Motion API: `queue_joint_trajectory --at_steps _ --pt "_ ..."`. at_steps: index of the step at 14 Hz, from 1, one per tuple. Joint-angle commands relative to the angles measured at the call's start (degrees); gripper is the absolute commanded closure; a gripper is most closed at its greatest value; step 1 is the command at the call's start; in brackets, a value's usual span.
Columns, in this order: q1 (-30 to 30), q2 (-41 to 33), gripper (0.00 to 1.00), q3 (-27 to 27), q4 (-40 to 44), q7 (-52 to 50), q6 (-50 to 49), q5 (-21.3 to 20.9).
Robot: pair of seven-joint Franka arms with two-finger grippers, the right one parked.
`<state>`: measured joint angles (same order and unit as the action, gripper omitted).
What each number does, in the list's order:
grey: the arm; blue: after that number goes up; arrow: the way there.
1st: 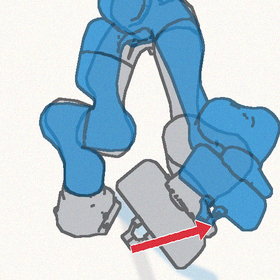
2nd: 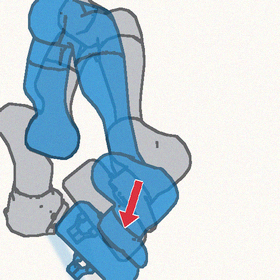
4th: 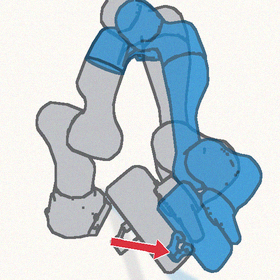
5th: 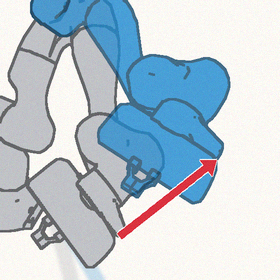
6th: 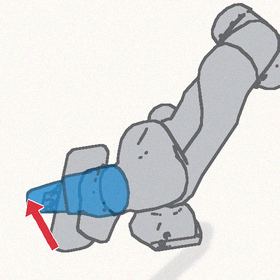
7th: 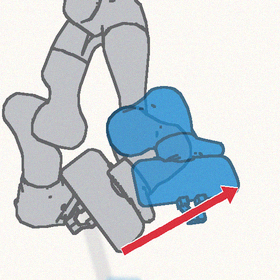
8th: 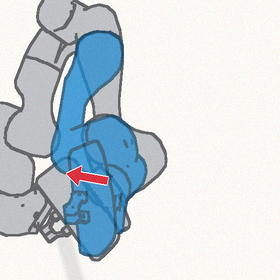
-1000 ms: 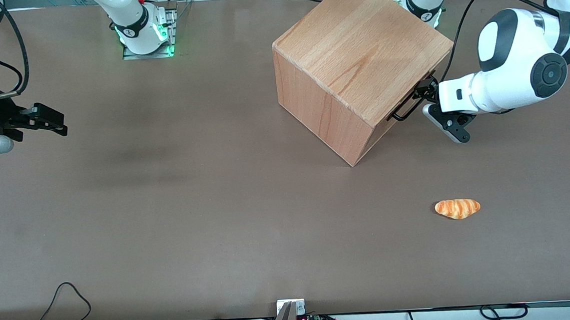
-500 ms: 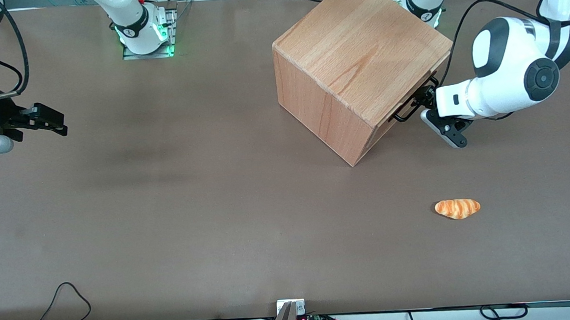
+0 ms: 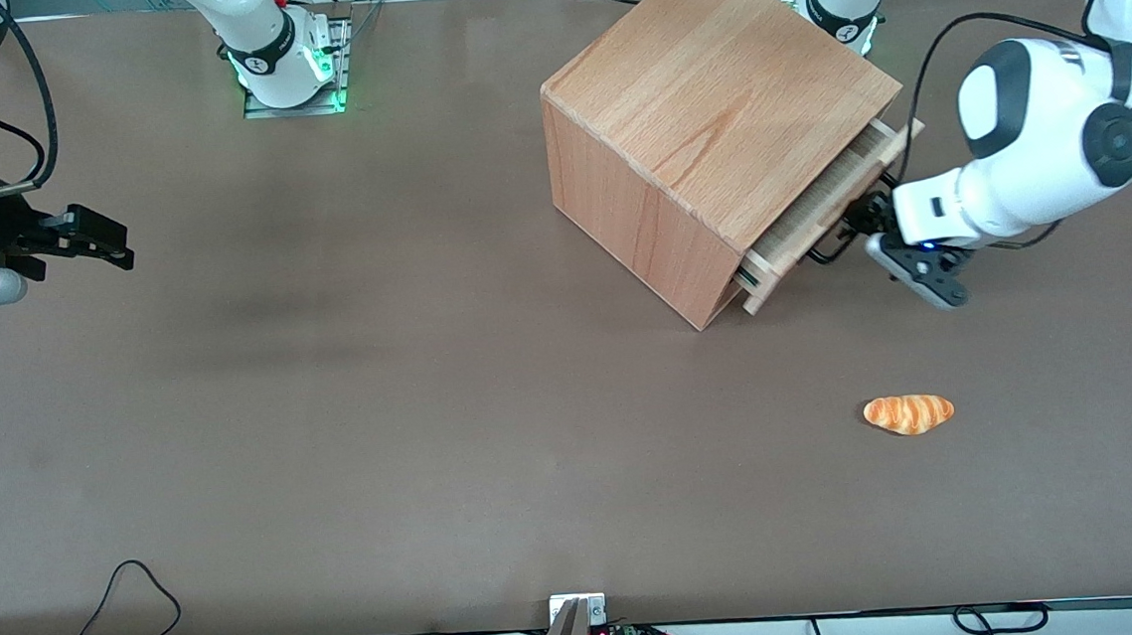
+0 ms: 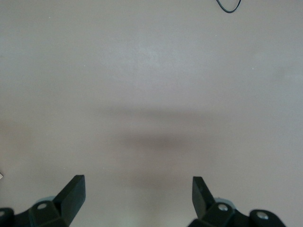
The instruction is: Open top drawer with left arm
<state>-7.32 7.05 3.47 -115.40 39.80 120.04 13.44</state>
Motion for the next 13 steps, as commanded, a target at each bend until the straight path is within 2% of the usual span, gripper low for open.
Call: queue_joint_trajectory --at_steps 1,3,7,10,13 --pt "-0.07 3.58 0.00 3.46 -0.26 2.13 10.01 0.53" --pt "-0.07 4.46 0.00 6.01 -0.26 2.30 16.51 0.27" --pt "-0.24 6.04 0.00 10.94 0.18 2.48 19.69 0.27" --pt "-0.24 5.96 0.00 11.82 1.75 2.39 20.41 -0.08" --pt "-0.33 5.78 0.00 11.91 4.30 1.78 20.06 -2.89"
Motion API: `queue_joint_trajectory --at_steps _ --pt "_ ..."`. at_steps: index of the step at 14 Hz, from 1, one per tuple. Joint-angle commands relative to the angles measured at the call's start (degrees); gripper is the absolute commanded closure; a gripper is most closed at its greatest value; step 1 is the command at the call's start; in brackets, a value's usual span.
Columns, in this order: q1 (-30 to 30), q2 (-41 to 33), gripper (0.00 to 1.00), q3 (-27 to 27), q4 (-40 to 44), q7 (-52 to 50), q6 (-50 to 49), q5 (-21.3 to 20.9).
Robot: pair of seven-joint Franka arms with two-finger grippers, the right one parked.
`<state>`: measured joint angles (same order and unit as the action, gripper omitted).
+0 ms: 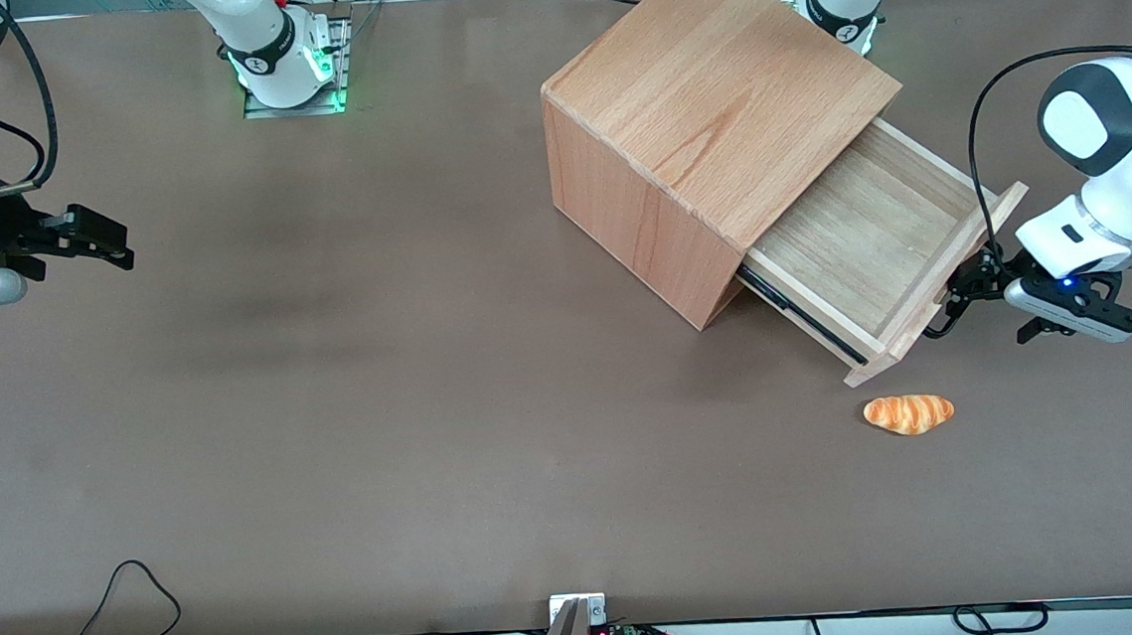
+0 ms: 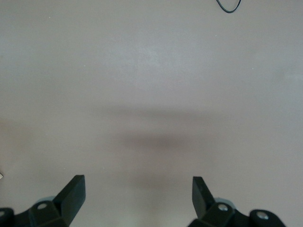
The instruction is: Open top drawer with left arm
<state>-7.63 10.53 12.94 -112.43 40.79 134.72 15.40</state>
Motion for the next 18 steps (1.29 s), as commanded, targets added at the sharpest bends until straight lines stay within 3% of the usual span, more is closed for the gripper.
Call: queue_joint_trajectory --at_steps 1,12,18 --pt "-0.02 2.04 0.00 2.45 2.38 0.79 4.33 -4.94" --pt "-0.02 -0.77 0.00 2.53 12.57 0.52 -23.70 -11.08" --pt "-0.02 -4.11 0.00 2.53 19.43 -8.95 -34.96 -14.08"
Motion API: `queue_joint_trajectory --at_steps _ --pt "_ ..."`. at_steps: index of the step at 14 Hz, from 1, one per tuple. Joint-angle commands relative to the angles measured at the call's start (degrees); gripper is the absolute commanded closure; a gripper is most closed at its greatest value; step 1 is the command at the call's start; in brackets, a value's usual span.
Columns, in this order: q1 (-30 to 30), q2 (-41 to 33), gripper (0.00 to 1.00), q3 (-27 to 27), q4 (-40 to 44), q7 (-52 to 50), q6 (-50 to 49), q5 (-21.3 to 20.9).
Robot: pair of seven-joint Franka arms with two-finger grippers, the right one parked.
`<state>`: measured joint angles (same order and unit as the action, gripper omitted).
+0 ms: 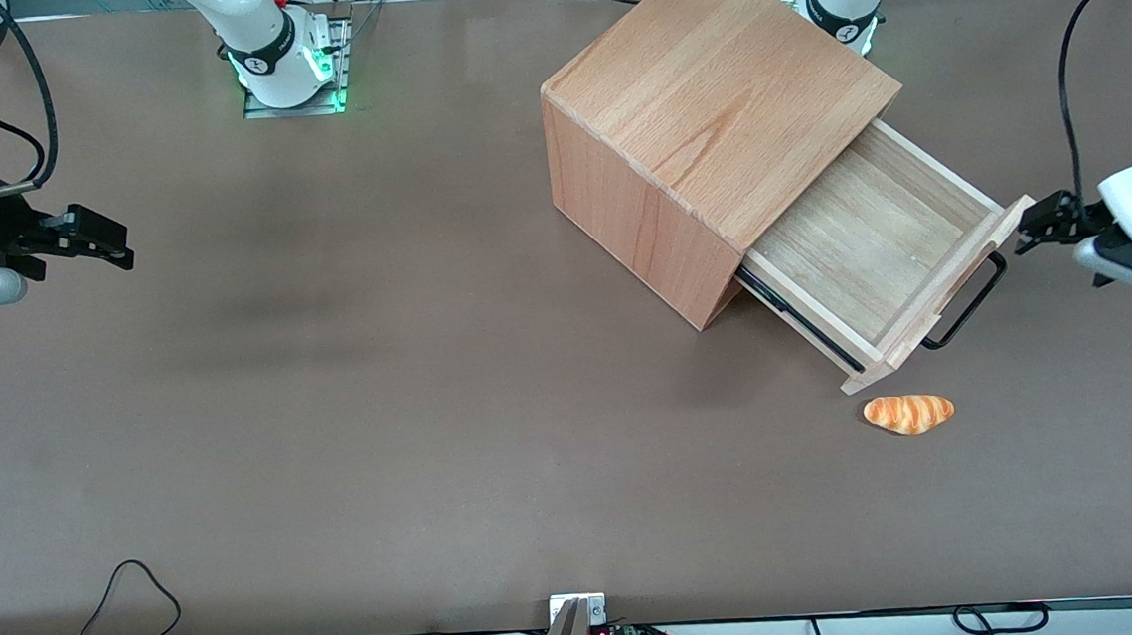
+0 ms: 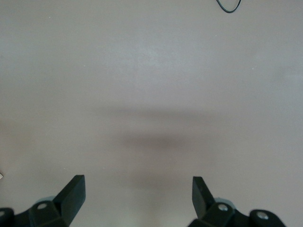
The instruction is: Open top drawer with left arm
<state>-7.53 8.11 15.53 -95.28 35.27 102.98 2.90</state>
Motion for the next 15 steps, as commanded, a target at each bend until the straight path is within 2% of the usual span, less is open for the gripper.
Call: queue_joint_trajectory --at_steps 1,6,9,15 --pt "-0.12 -2.13 0.00 -0.06 3.77 -6.59 -5.23 -1.58" --pt "-0.47 -10.12 0.00 -0.32 3.35 -23.38 -12.26 -1.67" --pt "-0.56 -10.57 0.00 -1.02 3.61 -32.17 -13.42 -3.59" --pt "-0.56 -10.13 0.00 -1.99 3.70 -32.90 -10.87 -3.43"
